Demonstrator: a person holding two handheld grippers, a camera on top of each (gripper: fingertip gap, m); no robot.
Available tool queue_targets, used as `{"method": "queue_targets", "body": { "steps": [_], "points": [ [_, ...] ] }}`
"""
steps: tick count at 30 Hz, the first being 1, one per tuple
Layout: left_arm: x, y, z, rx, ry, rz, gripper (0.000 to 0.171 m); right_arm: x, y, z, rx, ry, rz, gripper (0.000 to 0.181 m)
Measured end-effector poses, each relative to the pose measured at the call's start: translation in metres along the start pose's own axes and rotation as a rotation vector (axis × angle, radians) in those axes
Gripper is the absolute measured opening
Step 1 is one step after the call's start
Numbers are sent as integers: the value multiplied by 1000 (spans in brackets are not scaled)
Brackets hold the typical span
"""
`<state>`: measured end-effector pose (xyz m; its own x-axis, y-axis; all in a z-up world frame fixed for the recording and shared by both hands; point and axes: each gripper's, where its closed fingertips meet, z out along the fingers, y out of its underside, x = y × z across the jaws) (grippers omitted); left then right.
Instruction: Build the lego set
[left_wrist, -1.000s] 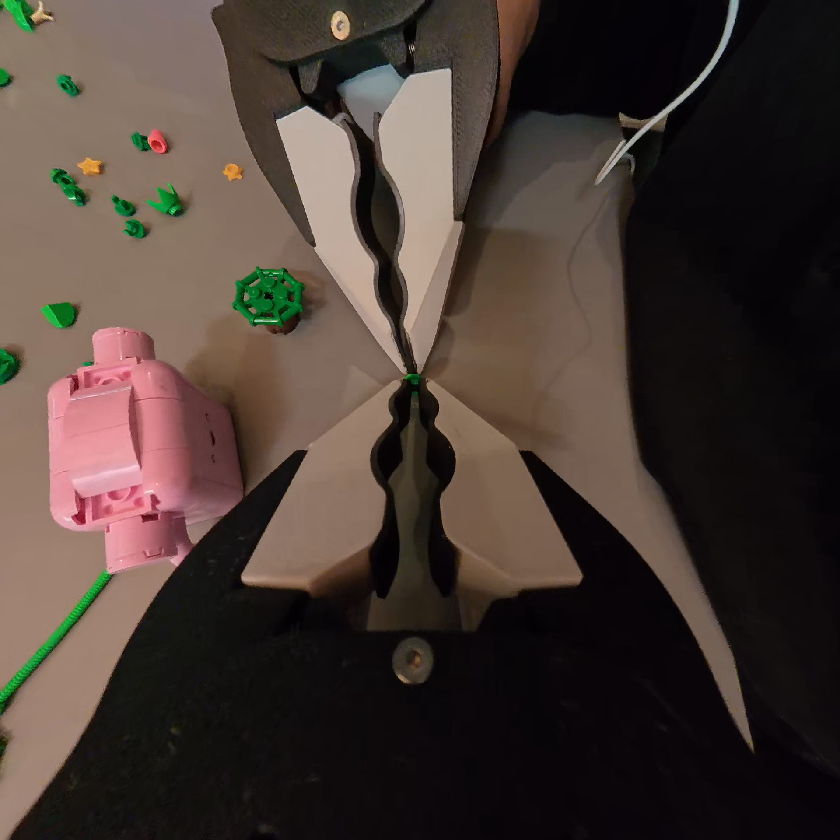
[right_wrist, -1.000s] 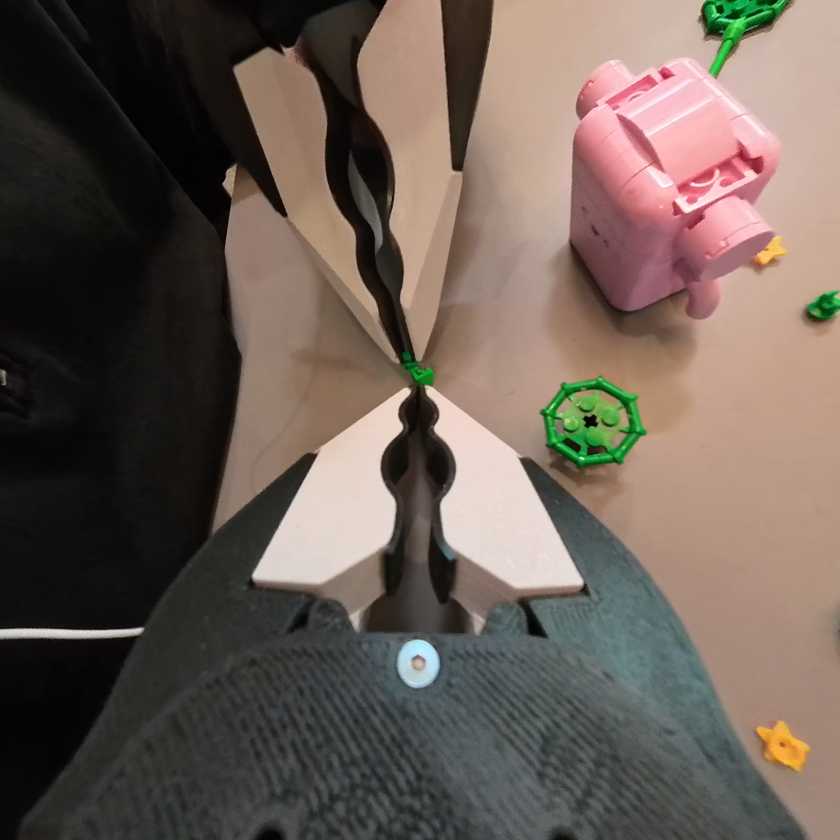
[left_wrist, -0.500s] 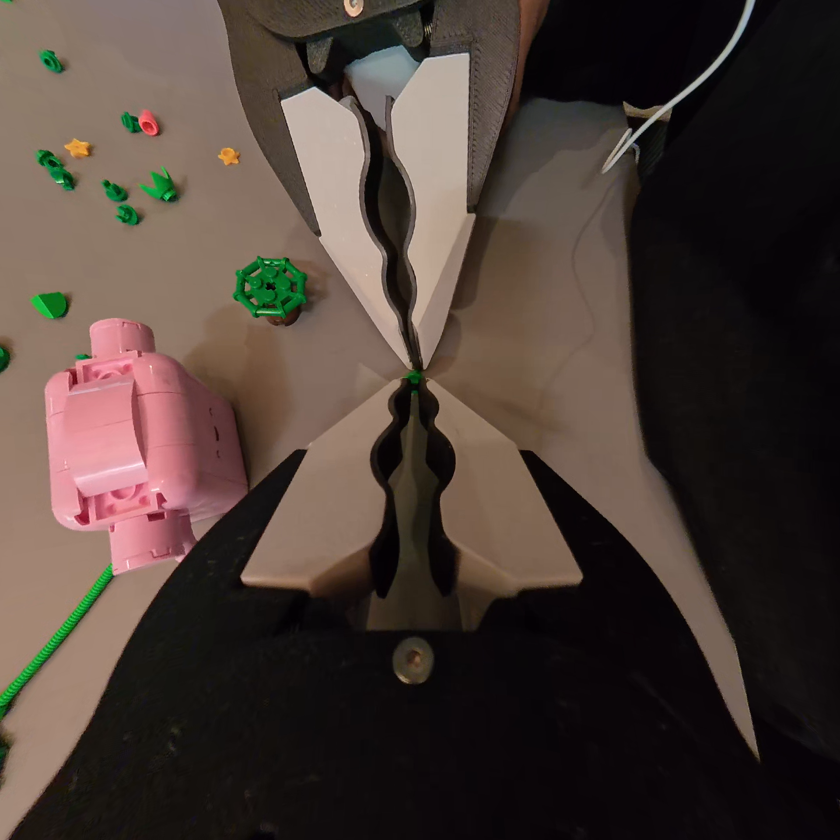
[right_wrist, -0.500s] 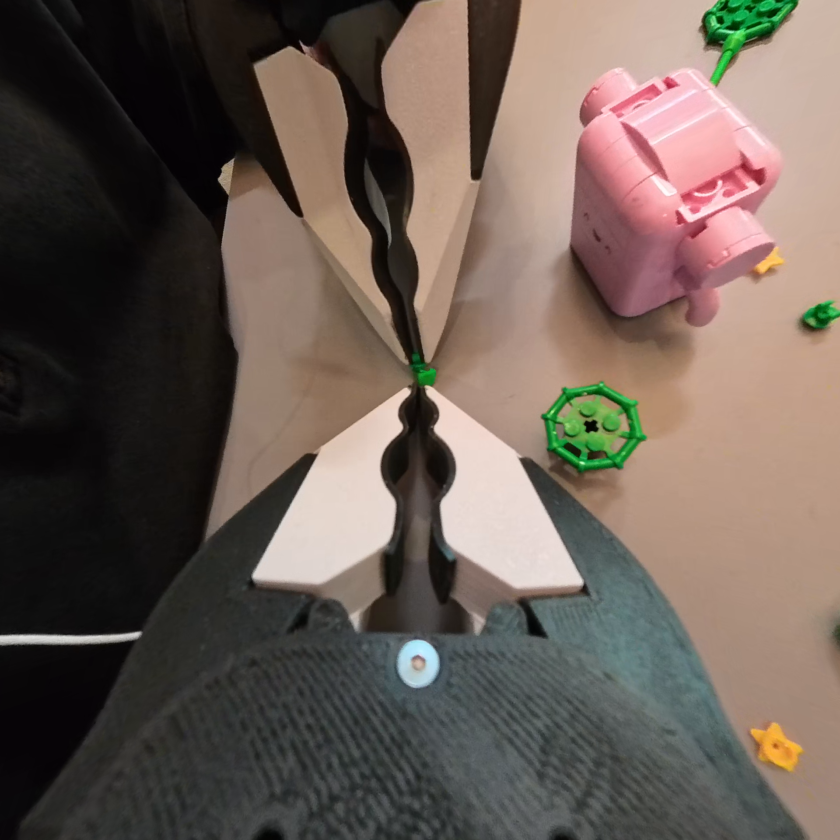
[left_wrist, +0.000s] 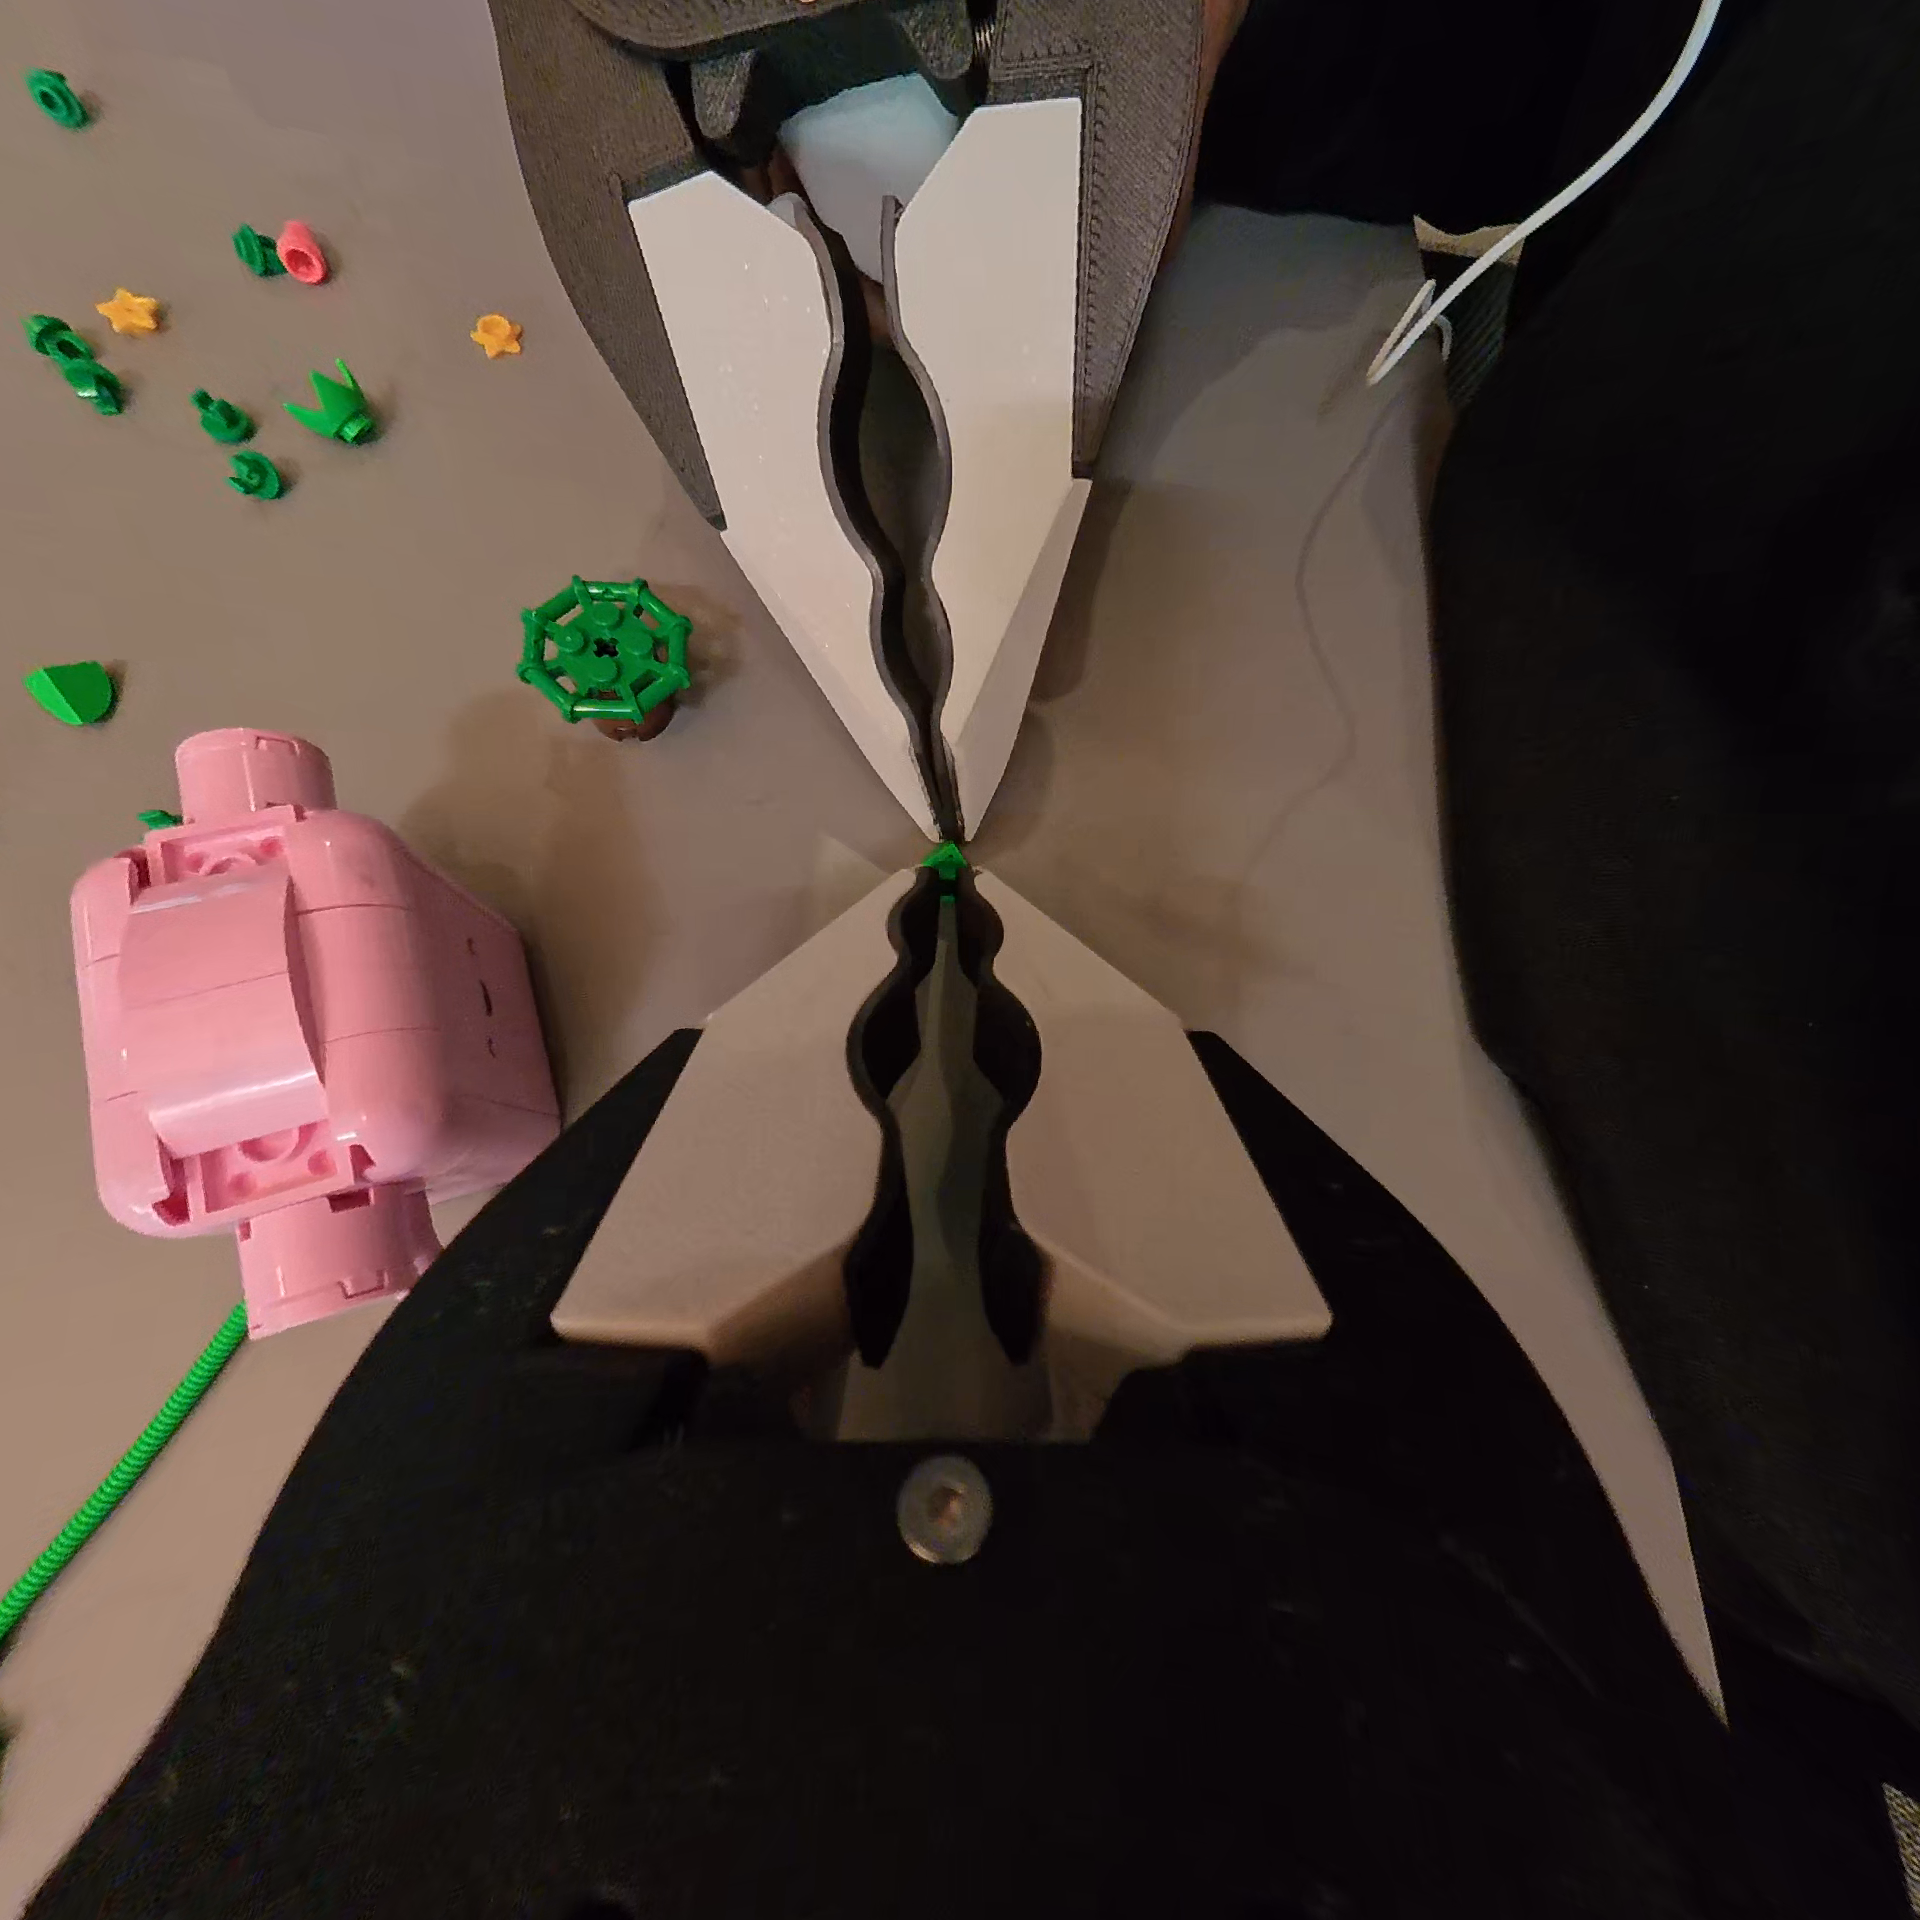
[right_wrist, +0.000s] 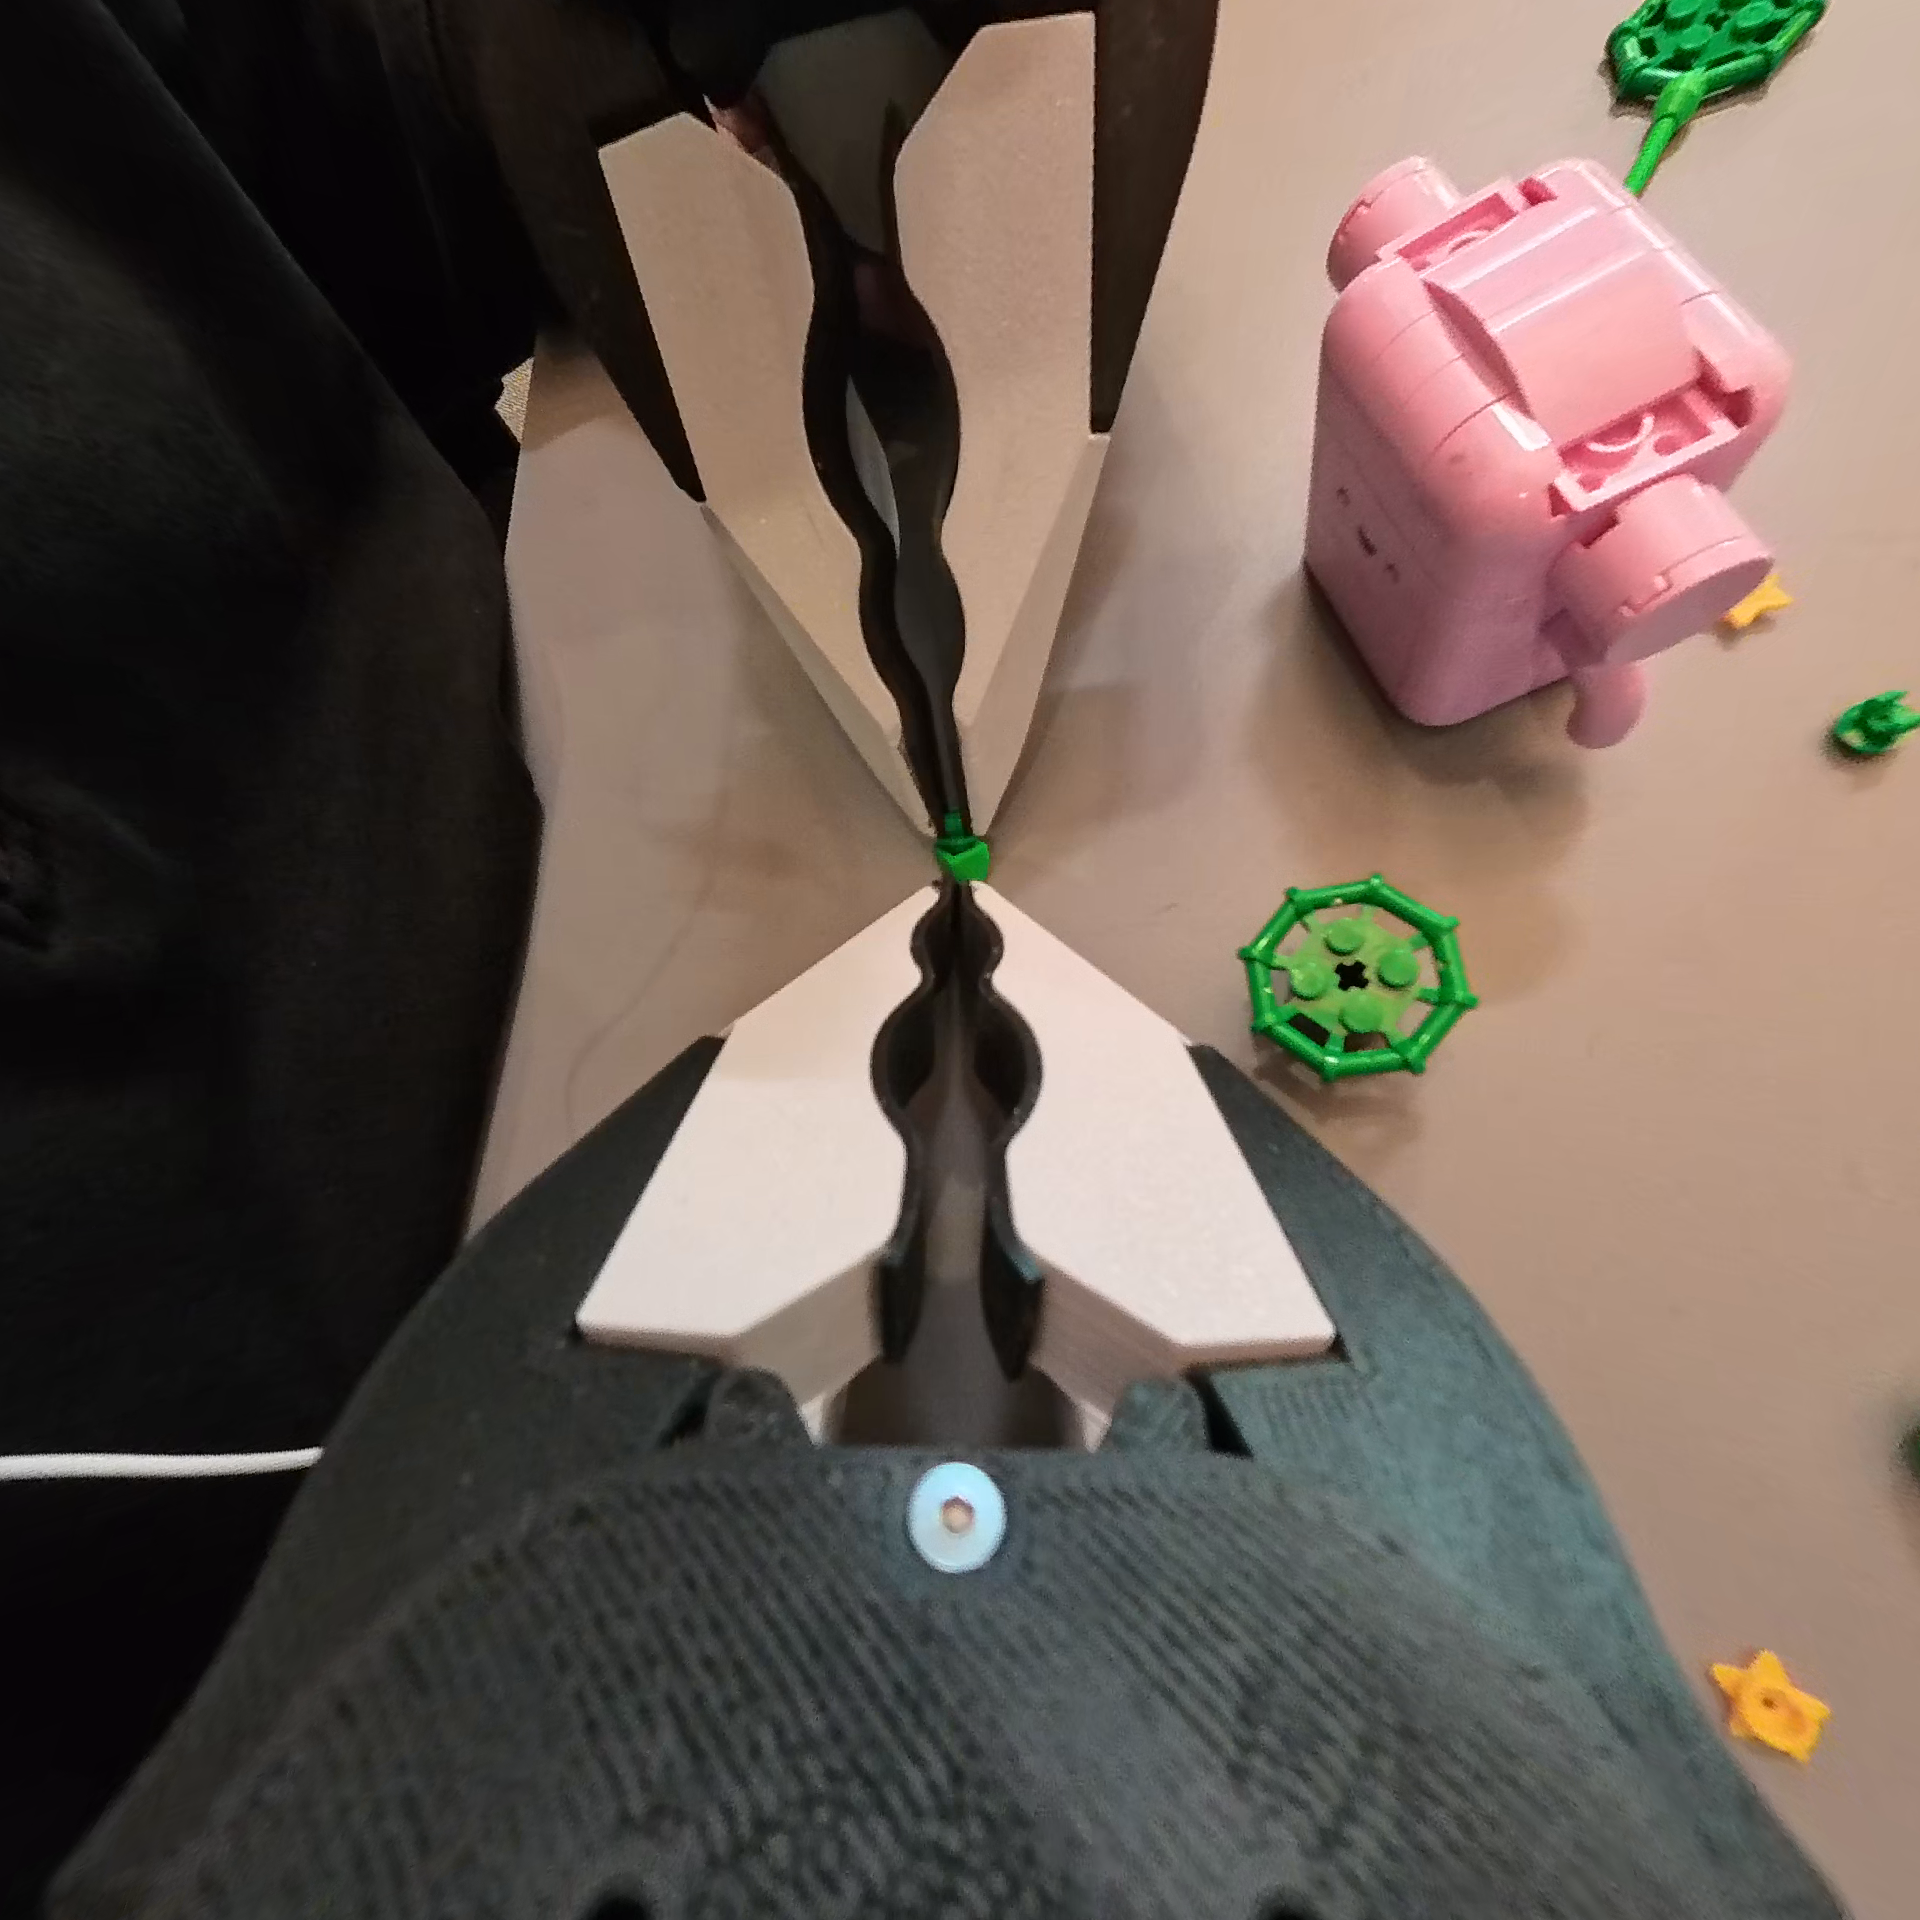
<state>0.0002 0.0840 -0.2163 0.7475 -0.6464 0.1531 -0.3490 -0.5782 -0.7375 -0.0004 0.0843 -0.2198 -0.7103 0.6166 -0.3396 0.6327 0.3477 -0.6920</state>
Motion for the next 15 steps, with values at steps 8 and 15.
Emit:
{"method": "queue_targets", "body": {
  "steps": [8,15],
  "points": [
    [0,0,0,-3,1,-1,0,0,0,0,3,-5,7,0],
    [0,1,0,-10,0,2,0,1,0,0,6,-2,9,0]
  ]
}}
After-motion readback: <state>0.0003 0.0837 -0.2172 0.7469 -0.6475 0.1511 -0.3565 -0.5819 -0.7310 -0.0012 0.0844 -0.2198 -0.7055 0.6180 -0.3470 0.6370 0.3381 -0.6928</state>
